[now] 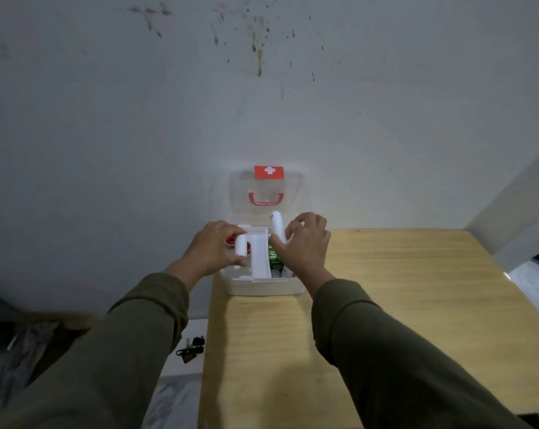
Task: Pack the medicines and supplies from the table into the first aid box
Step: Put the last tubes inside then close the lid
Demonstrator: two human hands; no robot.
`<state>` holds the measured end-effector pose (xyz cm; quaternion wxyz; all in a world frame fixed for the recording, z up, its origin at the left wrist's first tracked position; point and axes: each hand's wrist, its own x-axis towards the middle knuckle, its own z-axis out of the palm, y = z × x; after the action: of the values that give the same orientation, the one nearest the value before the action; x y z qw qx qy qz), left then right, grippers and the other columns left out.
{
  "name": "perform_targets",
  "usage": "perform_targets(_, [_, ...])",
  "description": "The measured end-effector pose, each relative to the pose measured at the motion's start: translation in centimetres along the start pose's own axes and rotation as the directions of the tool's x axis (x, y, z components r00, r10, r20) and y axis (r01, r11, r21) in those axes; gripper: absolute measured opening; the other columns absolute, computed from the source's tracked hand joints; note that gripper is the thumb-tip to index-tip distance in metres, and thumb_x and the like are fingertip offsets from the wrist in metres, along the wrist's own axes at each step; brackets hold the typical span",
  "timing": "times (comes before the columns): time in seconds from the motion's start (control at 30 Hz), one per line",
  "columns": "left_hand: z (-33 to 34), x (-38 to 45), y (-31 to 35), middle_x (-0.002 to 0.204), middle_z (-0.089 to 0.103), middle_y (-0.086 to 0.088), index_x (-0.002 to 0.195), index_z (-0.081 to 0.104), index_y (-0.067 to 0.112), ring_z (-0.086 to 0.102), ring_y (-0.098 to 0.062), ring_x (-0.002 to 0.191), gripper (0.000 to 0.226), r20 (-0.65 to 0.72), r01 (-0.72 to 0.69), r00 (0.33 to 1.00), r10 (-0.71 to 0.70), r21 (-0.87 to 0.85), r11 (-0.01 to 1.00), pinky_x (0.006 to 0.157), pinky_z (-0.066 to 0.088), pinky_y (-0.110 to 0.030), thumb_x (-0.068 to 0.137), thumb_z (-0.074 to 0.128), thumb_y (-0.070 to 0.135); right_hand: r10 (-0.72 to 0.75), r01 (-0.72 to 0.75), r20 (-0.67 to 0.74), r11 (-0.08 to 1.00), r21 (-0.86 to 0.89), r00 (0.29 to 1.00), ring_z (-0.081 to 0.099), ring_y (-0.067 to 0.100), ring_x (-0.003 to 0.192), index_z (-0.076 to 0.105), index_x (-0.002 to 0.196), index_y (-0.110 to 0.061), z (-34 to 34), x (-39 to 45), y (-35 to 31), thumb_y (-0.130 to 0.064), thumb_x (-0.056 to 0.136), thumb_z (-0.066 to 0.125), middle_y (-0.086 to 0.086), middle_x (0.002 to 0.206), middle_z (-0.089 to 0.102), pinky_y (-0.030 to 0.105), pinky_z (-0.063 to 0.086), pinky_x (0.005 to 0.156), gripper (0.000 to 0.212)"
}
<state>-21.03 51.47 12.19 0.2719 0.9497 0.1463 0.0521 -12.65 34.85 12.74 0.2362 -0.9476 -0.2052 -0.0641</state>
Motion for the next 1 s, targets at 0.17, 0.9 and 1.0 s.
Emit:
perform_targets(0.17, [0.4,-1.0,-1.8,0.136,0.050,0.000,0.129,0.053,0.029,0.040,-0.021,0.123,0.069,0.126,0.023,0.992,-0.027,0.034,0.999,0.103,0.034,-0.039,0.067,0.081,0.038,-0.004,0.007,0.057,0.999,-0.053,0.998,0.018,0.029,0.139,0.067,0.098,-0.011,2.6,-0.7,-1.0,-0.049,0.079,0.056,0.004,0.138,0.044,0.050,0.019,0.110,0.043])
perform_targets(0.9, [1.5,-1.2,-3.8,0.140,0.048,-0.002,0.136,0.046,0.028,0.039,-0.022,0.127,0.073,0.179,0.094,0.979,-0.095,0.016,0.995,0.105,0.033,-0.040,0.071,0.075,0.047,0.111,-0.058,0.182,0.959,-0.276,0.977,0.004,0.031,0.146,0.069,0.100,-0.016,5.4,-1.3,-1.8,-0.055,0.090,0.038,0.005,0.150,0.033,0.064,0.000,0.112,0.050])
perform_targets(1.0, [1.6,-1.3,-3.7,0.141,0.048,-0.001,0.135,0.047,0.027,0.039,-0.022,0.128,0.074,0.185,0.091,0.978,-0.092,0.016,0.996,0.105,0.033,-0.041,0.070,0.075,0.047,0.094,-0.052,0.166,0.970,-0.238,0.982,0.007,0.030,0.145,0.069,0.100,-0.018,4.9,-1.0,-1.5,-0.053,0.091,0.038,0.004,0.147,0.037,0.063,0.001,0.113,0.048])
